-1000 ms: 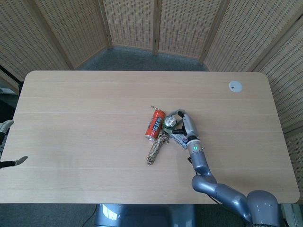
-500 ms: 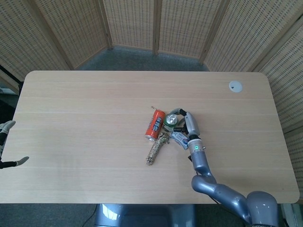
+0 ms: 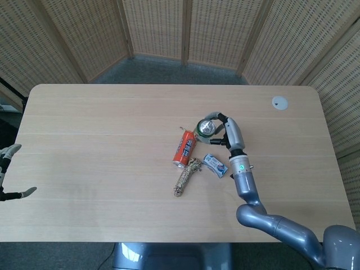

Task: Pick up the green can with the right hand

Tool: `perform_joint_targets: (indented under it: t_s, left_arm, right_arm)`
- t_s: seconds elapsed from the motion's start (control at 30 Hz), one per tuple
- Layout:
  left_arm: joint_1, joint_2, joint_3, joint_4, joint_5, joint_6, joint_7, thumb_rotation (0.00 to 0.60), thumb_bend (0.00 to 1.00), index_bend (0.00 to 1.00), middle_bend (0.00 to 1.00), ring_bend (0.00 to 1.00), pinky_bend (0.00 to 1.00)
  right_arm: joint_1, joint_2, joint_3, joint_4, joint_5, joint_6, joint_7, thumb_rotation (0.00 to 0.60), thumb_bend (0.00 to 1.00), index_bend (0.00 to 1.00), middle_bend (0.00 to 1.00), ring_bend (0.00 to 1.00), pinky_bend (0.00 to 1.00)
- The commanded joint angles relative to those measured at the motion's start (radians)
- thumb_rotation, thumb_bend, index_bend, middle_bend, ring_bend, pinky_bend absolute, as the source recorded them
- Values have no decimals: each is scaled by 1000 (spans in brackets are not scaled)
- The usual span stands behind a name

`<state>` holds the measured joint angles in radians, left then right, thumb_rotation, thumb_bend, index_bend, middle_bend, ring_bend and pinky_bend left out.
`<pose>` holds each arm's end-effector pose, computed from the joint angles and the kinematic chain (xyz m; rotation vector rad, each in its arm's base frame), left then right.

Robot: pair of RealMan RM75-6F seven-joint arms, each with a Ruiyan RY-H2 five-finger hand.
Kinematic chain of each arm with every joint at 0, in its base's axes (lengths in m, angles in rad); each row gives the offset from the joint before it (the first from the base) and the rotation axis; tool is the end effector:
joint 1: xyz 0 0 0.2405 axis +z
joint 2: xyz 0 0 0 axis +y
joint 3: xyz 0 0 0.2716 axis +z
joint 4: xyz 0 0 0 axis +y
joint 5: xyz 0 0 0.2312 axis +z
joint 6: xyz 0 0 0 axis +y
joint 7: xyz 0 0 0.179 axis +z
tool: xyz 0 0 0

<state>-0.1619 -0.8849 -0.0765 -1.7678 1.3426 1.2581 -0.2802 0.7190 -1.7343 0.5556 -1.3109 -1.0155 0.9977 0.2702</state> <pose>-0.3350 0.2447 0.1884 -1.2869 -1.2236 -0.9281 -0.1239 -0.4608 -0.0122 1.0786 -1.5919 1.6007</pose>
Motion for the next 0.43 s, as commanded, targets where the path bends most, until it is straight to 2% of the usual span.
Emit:
perform_joint_targets:
  t_s: [0.03, 0.23, 0.43]
  left_arm:
    - [1, 3, 1, -1, 6, 2, -6, 600, 0, 0, 0, 0, 0]
    - [1, 6, 4, -2, 15, 6, -12, 600, 0, 0, 0, 0, 0]
    - [-2, 1, 6, -3, 18, 1, -5, 600, 0, 0, 0, 0, 0]
  right_arm:
    - [-7, 102, 61, -140, 55, 39, -94, 600, 0, 473, 519, 281, 544]
    - [8, 190, 118, -266, 116, 68, -173, 600, 0, 472, 517, 281, 544]
    - [21, 255, 150, -341, 165, 91, -223, 600, 0, 471, 517, 281, 544]
